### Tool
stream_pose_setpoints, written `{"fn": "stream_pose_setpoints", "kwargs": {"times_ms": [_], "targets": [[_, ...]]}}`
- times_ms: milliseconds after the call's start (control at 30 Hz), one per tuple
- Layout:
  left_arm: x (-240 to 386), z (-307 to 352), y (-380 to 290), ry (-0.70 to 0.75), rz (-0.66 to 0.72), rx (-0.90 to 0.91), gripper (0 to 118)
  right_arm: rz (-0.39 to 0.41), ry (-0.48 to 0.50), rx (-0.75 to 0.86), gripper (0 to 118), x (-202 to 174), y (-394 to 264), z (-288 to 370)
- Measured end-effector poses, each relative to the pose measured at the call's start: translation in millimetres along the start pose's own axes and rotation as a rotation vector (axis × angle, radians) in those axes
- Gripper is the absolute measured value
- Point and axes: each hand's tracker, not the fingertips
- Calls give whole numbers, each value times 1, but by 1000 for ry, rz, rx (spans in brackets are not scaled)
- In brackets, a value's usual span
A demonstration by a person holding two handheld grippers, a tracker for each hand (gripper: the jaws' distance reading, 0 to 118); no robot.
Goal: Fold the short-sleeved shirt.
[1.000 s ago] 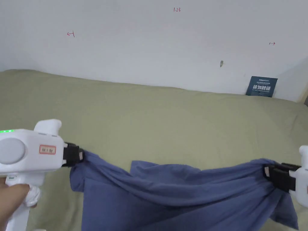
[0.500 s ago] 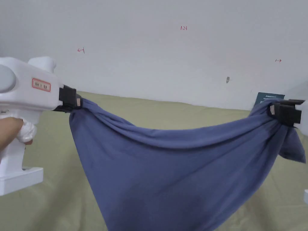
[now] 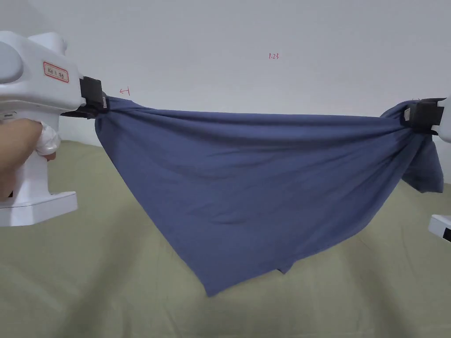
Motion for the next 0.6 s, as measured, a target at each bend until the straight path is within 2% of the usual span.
{"fn": "stream_pose_setpoints", "kwargs": {"times_ms": [333,600], "targets": [[-3,-18,-33,-42,2,-67,6,-40,-11,-70,7,15,-49,-7],[-18,10,-110,-106,18,-196,6,-65,24,-136,7,31,-110,41]]}}
